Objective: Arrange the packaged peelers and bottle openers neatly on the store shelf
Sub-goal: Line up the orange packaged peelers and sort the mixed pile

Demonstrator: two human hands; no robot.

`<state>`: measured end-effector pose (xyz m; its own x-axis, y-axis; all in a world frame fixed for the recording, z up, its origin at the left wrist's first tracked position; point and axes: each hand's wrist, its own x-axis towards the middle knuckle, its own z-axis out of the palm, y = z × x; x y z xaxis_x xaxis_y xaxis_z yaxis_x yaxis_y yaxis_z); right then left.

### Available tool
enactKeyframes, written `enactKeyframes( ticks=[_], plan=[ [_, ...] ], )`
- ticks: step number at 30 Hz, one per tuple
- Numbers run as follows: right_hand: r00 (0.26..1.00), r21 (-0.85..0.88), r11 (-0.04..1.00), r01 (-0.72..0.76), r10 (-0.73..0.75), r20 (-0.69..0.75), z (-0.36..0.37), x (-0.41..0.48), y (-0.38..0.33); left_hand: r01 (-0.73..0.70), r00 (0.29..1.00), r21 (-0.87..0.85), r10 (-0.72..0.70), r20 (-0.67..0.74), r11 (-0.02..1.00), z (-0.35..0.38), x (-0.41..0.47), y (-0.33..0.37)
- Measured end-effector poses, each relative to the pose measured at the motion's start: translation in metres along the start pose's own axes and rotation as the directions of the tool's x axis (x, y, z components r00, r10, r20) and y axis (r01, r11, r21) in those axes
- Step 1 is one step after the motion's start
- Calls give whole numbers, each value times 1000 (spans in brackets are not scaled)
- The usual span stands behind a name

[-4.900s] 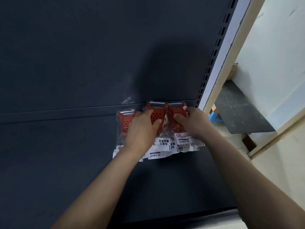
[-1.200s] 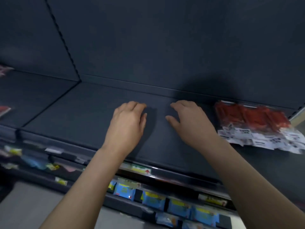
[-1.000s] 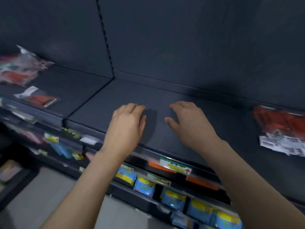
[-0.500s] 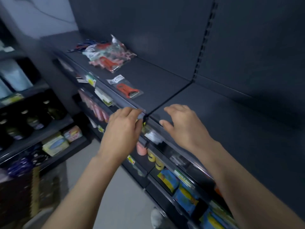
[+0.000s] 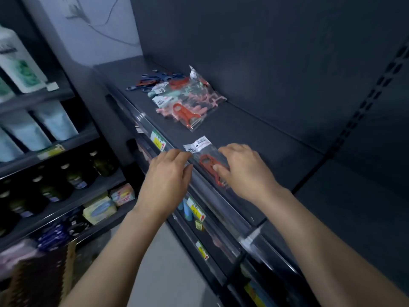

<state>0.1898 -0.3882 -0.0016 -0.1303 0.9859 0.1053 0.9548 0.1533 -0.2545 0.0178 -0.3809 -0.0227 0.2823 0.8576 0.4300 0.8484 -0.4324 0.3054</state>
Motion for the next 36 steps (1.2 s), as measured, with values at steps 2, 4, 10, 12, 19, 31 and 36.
enactKeyframes(
  ticks=[2,4,10,12,19,31,36],
  plan=[
    [999,-3,1000,-27,27,19,9,19,-5,-12,1000,-29,13,22,1000,4,15,-18],
    [997,-12,998,-64,64,50,14,33,-7,-32,999,-52,34,29,998,11,29,-32],
    [943,-18,952,-305,305,130,37,73,-23,-208,962,-134,227,152,969,34,82,-94],
    [905,-21,916,-401,400,148,43,81,-30,-281,935,-152,306,180,948,40,99,-108],
    [823,-2,836,-549,541,173,51,95,-43,-414,851,-249,469,234,875,64,139,-130],
    [908,-101,903,-419,420,-10,51,175,-19,-367,903,-124,385,191,922,85,209,-165],
    [944,-99,938,-331,327,-49,56,214,-22,-340,917,-100,353,186,935,87,230,-181]
  ],
)
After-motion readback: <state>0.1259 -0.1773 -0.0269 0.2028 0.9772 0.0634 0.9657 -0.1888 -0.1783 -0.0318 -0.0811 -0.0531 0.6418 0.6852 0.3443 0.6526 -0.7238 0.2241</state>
